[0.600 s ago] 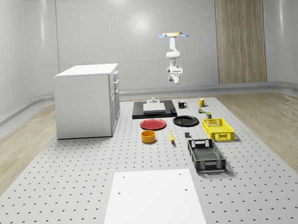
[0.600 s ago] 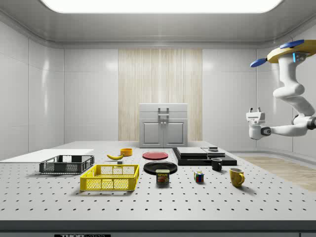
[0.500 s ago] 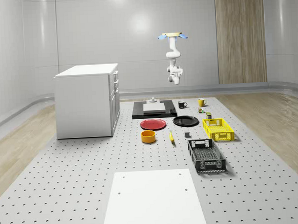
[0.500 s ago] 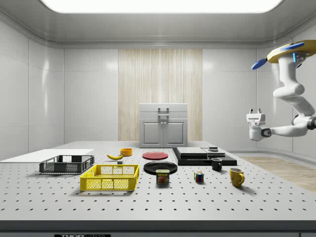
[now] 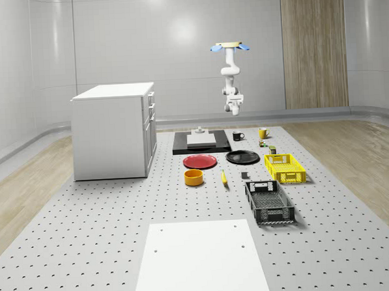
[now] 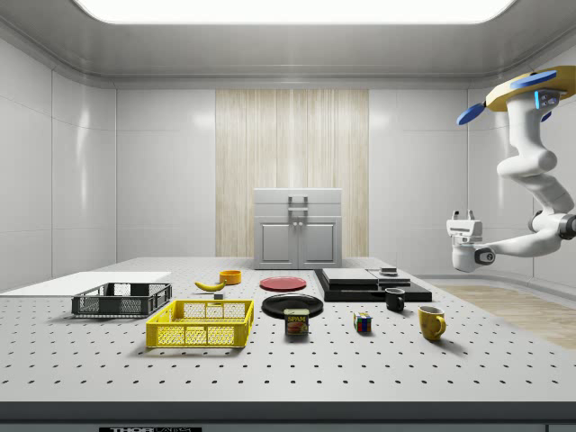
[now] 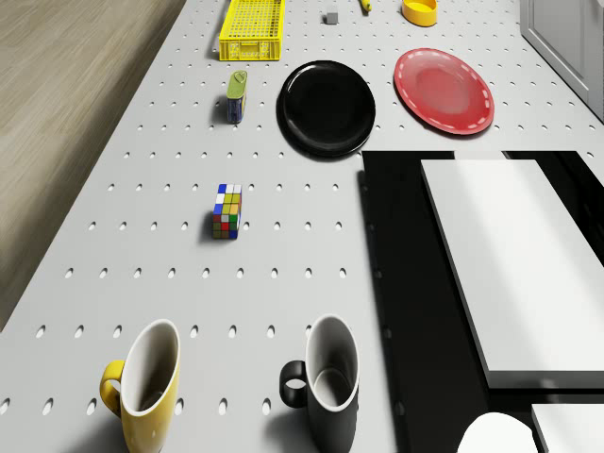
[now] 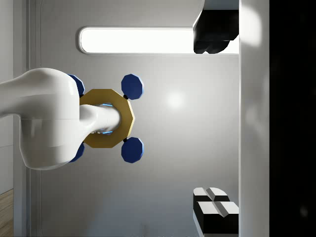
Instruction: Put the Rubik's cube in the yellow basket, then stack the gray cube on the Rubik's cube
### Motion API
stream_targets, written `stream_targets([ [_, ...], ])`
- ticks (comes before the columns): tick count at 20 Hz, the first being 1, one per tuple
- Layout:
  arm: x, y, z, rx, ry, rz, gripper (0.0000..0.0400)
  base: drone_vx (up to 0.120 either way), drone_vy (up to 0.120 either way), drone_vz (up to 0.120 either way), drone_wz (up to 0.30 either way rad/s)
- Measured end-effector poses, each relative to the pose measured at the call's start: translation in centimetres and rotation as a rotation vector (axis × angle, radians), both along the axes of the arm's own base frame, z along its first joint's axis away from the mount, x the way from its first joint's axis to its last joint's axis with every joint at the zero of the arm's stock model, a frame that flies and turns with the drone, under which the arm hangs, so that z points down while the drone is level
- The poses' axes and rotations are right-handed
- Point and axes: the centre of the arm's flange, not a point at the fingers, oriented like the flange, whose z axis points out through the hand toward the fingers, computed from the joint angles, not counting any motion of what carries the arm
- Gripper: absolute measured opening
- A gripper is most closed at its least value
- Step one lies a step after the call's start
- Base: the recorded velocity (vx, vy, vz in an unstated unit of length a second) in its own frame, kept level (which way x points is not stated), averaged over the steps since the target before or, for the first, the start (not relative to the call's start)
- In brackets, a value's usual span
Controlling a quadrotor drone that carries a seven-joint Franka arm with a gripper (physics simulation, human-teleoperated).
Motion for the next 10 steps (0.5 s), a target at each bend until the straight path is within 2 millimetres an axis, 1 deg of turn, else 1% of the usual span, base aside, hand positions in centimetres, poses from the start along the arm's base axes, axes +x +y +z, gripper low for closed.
stream_targets([
  [4,0.1,0.0,1.1,0.000,-0.003,0.000,0.0400,0.120,0.120,0.000,0.000],
  [10,0.1,0.0,1.7,0.000,-0.008,0.000,0.0400,0.120,0.120,0.000,0.000],
])
